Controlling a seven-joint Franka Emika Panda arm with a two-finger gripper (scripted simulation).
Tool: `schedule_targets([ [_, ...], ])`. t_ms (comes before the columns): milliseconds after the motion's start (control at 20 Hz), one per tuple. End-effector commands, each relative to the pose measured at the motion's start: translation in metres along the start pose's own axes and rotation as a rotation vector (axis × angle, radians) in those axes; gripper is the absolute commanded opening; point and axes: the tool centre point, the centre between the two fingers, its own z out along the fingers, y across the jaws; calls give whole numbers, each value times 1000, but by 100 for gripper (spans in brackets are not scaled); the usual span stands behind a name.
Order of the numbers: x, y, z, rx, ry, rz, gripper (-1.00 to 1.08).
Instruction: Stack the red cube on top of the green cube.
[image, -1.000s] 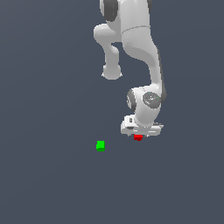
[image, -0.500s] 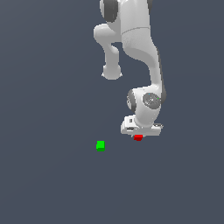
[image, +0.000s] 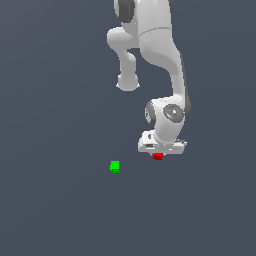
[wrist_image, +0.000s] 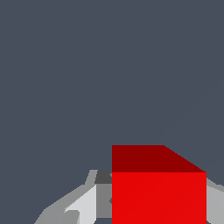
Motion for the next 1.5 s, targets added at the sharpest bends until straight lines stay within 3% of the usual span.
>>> schedule_targets([
  [0, 0, 0, -10, 1, 2, 0, -100],
  [550, 0, 0, -79, 1, 2, 0, -100],
  [1000, 1, 2, -89, 1, 3, 0, -100],
  [1450, 16, 48, -76, 1, 3, 0, -100],
])
